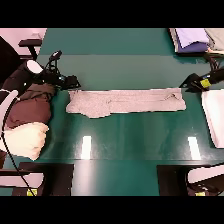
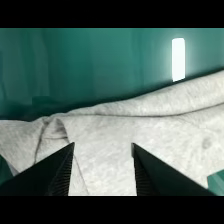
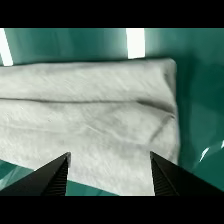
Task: Fold the shirts.
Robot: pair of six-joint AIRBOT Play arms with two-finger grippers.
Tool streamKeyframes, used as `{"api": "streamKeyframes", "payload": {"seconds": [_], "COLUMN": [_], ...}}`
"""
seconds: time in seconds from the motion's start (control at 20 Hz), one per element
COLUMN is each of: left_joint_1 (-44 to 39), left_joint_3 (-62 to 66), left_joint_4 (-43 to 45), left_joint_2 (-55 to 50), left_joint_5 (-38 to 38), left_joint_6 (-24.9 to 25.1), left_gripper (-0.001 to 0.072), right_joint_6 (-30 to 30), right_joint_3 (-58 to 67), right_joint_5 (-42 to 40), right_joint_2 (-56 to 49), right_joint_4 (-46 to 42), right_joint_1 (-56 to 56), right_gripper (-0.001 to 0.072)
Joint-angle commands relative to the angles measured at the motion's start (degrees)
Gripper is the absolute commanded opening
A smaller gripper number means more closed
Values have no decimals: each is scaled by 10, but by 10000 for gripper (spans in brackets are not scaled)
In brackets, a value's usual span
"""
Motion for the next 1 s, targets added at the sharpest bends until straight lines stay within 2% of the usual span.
{"api": "streamKeyframes", "payload": {"seconds": [0.0, 0.1, 0.3, 0.35, 0.45, 0.55, 0.6, 0.65, 0.85, 0.95], "left_joint_1": [-2, -16, -75, -93, -125, -152, -165, -175, -215, -233], "left_joint_3": [11, 11, 11, 11, 12, 12, 14, 17, 66, 100], "left_joint_4": [-31, -43, -42, -42, -43, -43, -44, -51, -71, -71], "left_joint_2": [-2, -2, -2, -3, -8, -21, -30, -39, -101, -138], "left_joint_5": [-39, -42, 5, 21, 43, 59, 66, 70, 61, 65], "left_joint_6": [-1, 2, 3, 3, -4, -15, -18, -18, -18, -18], "left_gripper": [397, 20, 20, 20, 19, 19, 19, 19, 19, 19], "right_joint_6": [-9, -9, -42, -45, -45, -45, -45, -45, -43, -42], "right_joint_3": [-47, -92, -147, -151, -138, -114, -102, -91, -32, -2], "right_joint_5": [19, 1, -42, -58, -70, -69, -67, -63, -17, 2], "right_joint_2": [-4, -4, -4, -5, -15, -32, -38, -41, -7, 30], "right_joint_4": [16, 16, 51, 59, 61, 61, 61, 60, 65, 103], "right_joint_1": [-56, -78, -73, -62, -37, -10, 2, 11, 26, 35], "right_gripper": [586, 585, 569, 504, 494, 307, 189, 11, 12, 12]}}
